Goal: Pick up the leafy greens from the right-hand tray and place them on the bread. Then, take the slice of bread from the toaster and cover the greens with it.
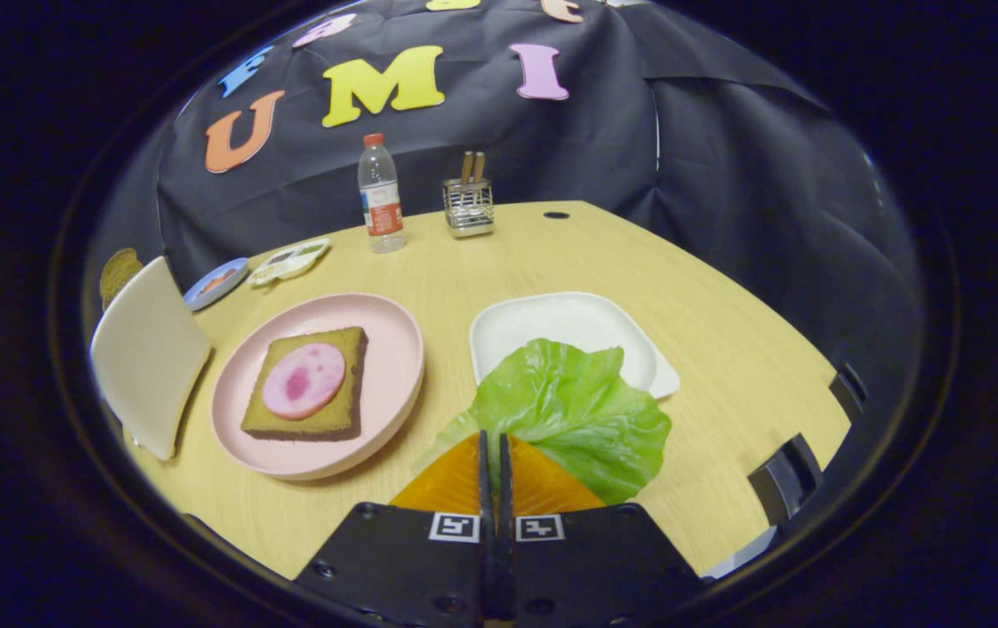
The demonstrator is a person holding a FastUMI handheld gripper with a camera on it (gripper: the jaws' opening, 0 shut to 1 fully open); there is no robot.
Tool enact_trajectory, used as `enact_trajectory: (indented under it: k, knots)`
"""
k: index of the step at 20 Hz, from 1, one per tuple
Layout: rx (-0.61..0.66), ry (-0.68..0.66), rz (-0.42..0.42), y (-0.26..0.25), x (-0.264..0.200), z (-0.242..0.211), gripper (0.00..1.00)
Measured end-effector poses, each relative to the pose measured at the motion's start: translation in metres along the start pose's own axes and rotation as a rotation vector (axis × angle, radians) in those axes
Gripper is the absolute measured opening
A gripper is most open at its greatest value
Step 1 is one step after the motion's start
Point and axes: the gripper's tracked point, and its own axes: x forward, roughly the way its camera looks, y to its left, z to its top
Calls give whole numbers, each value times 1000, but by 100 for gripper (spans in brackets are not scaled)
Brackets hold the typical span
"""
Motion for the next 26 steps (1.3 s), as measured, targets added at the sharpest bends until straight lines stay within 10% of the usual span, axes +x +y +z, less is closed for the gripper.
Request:
enact_trajectory:
  k: [14,26]
  knots:
    - [-29,-138,0,16,-44,37,0]
    - [-107,-177,211,150,-47,69,0]
